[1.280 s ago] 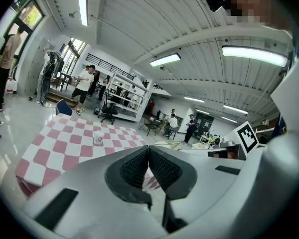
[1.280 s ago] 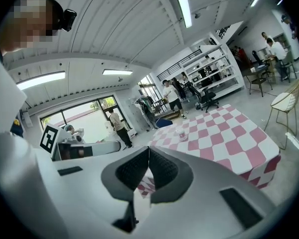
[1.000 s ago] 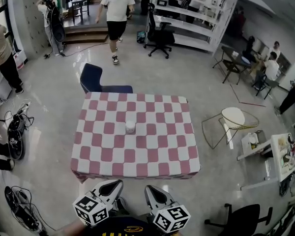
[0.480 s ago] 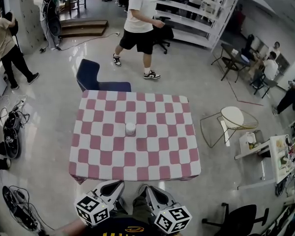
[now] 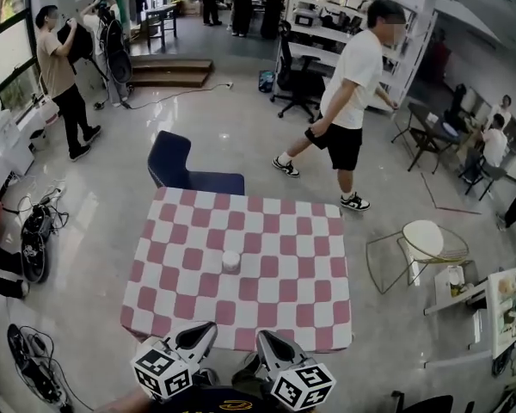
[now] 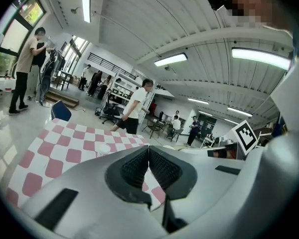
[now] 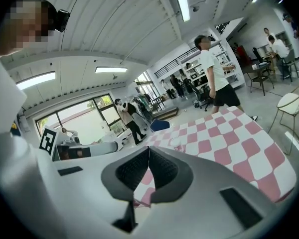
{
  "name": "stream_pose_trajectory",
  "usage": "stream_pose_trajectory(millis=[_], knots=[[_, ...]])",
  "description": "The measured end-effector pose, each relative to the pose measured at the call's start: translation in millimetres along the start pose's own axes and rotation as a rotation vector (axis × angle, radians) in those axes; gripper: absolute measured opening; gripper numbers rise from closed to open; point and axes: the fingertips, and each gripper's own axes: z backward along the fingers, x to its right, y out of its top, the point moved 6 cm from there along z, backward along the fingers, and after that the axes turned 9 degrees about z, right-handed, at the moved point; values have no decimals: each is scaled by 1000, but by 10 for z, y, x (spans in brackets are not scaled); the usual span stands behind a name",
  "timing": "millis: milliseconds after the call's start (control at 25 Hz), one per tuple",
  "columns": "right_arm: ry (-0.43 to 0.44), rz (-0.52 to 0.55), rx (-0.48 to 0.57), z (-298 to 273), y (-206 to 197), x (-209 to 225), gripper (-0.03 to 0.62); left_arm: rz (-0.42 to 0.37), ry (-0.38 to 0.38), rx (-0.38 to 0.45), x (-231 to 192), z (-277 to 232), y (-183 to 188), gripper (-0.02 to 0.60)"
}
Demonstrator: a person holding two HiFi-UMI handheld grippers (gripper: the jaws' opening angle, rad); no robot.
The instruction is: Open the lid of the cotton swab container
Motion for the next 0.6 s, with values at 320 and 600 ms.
stream_pose_trajectory(millis=[320, 600], knots=[[39, -19, 7, -36, 216, 586, 11, -15, 50, 20, 152, -512, 110, 3], [74, -57, -3, -100, 201, 887, 11, -37, 134, 19, 63, -706, 128, 3]])
